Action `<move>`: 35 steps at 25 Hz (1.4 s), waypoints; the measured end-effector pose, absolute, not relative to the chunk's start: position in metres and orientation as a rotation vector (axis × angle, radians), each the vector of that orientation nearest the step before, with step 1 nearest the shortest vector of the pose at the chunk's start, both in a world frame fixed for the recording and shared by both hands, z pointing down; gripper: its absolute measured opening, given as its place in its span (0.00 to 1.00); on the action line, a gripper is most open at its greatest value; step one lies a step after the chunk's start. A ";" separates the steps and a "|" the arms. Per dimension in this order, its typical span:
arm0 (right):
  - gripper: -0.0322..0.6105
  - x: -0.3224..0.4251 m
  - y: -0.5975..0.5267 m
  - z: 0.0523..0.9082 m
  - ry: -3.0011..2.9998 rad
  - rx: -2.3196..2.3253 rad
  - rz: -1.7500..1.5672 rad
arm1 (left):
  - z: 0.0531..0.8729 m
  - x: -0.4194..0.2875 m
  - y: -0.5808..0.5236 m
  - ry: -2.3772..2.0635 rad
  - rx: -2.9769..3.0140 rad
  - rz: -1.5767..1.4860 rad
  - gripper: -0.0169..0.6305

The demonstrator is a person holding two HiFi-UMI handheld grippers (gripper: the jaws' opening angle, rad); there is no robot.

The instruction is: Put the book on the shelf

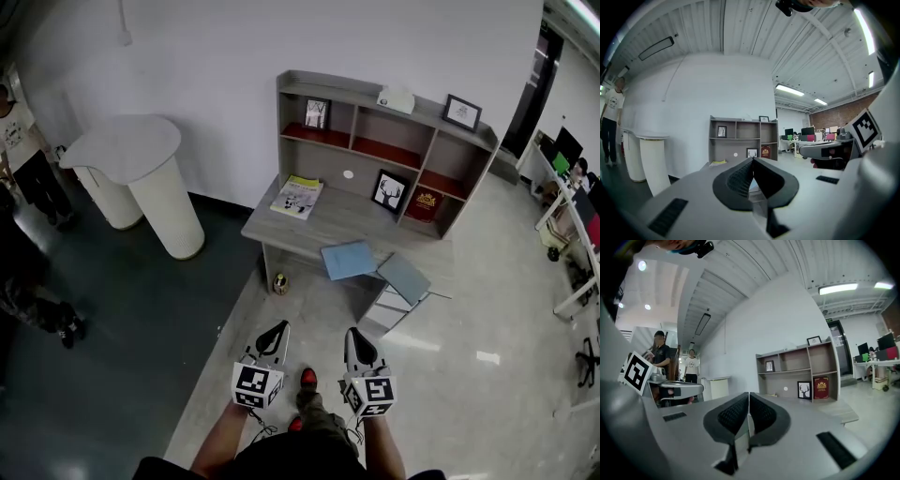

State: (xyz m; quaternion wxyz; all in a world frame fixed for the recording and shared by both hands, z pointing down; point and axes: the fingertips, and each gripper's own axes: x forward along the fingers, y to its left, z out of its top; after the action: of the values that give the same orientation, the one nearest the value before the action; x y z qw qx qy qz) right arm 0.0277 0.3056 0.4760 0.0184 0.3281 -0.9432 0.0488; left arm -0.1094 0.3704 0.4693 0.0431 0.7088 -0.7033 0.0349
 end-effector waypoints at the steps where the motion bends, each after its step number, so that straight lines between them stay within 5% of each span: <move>1: 0.10 0.022 0.299 0.479 -2.931 1.010 0.147 | 0.471 -0.114 0.364 -2.153 2.164 0.109 0.04; 18: 0.10 -0.063 0.114 0.490 -2.921 1.066 0.205 | 0.475 -0.198 0.183 -2.100 2.207 0.159 0.04; 35: 0.10 -0.043 0.041 0.532 -2.761 1.323 0.341 | 0.512 -0.178 0.078 -1.777 2.398 0.274 0.04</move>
State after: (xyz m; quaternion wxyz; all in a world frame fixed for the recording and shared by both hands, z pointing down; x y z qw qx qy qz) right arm -0.0427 0.0412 0.5316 0.0308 0.4293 -0.8959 0.1106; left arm -0.1782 0.0776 0.5119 0.0720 0.7980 -0.5913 0.0912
